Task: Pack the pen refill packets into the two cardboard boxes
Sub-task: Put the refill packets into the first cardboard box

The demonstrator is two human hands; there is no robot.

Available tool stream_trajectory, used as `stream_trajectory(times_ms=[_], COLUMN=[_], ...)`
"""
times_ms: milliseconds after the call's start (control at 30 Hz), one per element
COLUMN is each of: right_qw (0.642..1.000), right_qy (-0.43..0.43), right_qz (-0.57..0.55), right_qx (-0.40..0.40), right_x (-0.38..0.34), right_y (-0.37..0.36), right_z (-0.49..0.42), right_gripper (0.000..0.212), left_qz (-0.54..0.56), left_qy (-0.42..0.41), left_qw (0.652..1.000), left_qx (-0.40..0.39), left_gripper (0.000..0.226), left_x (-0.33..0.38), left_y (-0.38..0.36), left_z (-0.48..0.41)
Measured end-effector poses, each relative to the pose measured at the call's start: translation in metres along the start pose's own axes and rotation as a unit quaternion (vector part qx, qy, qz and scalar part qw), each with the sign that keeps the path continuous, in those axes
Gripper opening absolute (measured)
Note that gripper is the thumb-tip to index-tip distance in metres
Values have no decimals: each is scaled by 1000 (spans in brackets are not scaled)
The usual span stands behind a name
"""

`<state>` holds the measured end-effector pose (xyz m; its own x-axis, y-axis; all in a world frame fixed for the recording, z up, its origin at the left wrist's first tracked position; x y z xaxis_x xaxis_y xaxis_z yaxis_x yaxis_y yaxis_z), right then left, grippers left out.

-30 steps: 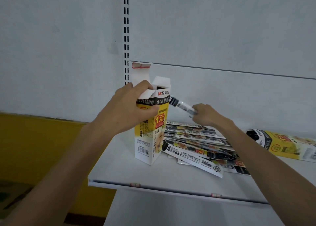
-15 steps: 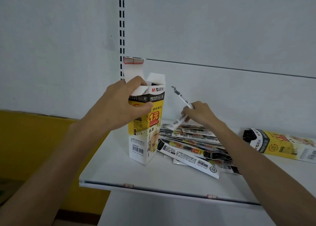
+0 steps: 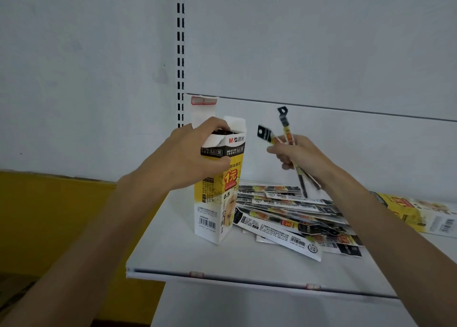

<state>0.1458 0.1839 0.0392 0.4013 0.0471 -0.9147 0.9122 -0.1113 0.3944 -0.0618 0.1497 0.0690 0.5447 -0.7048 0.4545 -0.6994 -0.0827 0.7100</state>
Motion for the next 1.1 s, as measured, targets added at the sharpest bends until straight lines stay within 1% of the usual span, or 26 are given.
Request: stream_trajectory(times_ms=[67,167,233,300,400,467,533,600,700,733,800,867,1000,1067,1100], right_qw=[996,976,961,954,959,963,961,953,920,912,913,921,930,941,948], right_qy=[15,40,60,85,114,109,125,144,178,200,248,268,210,193,204], right_qz=[-84,-214,-270,-287,-241,-219,-224,-243,-313,-316,-267,-209,-186,-137,-95], right_qx=[11,12,1,19,95,110,100,113,155,168,184,189,239,240,226], right_x=[-19,-52,-72,-87,-102,-105,-108,-112,-119,-123,-131,-133,-125,-125,-127], right_y=[2,2,4,8,15,14,12,16,28,29,22,7,4,1,-3], right_z=[3,10,16,21,24,25,27,30,38,39,45,45,31,24,24], right_gripper=[18,12,21,27,42,46,38,27,20,20,18,17,21,20,20], left_qz=[8,4,-3,-5,-13,-15,-13,-14,-13,-17,-19,-8,0,-7,-11], left_qy=[-2,-8,-7,-5,-1,0,0,-2,-7,-11,-15,-14,-26,-32,-33], left_qw=[1000,1000,1000,1000,1000,1000,1000,1000,1000,1000,1000,1000,1000,999,999], left_qx=[-8,-3,1,-1,-3,-2,-3,-3,-9,-11,-10,-5,-9,-11,-10], left_gripper=[42,36,31,30,28,26,24,22,21,22,23,23,24,22,22], left_x=[2,3,2,2,1,1,1,3,4,5,6,5,8,9,9], left_y=[1,1,1,1,0,0,0,1,-1,-2,-3,-3,-4,-5,-6], left_z=[0,2,3,2,3,5,7,9,10,10,10,10,13,14,15])
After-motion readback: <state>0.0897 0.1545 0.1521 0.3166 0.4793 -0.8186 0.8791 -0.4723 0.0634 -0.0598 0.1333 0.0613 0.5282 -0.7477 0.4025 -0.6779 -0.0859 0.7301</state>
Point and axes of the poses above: each hand's wrist, its own z-axis away from the middle knuckle, its own y-axis out of the back of the hand, x = y × z, the point moved 7 cm from there along -z, towards the middle knuckle, and after that the axes turned 8 degrees about -y, right-handed, at the moved point
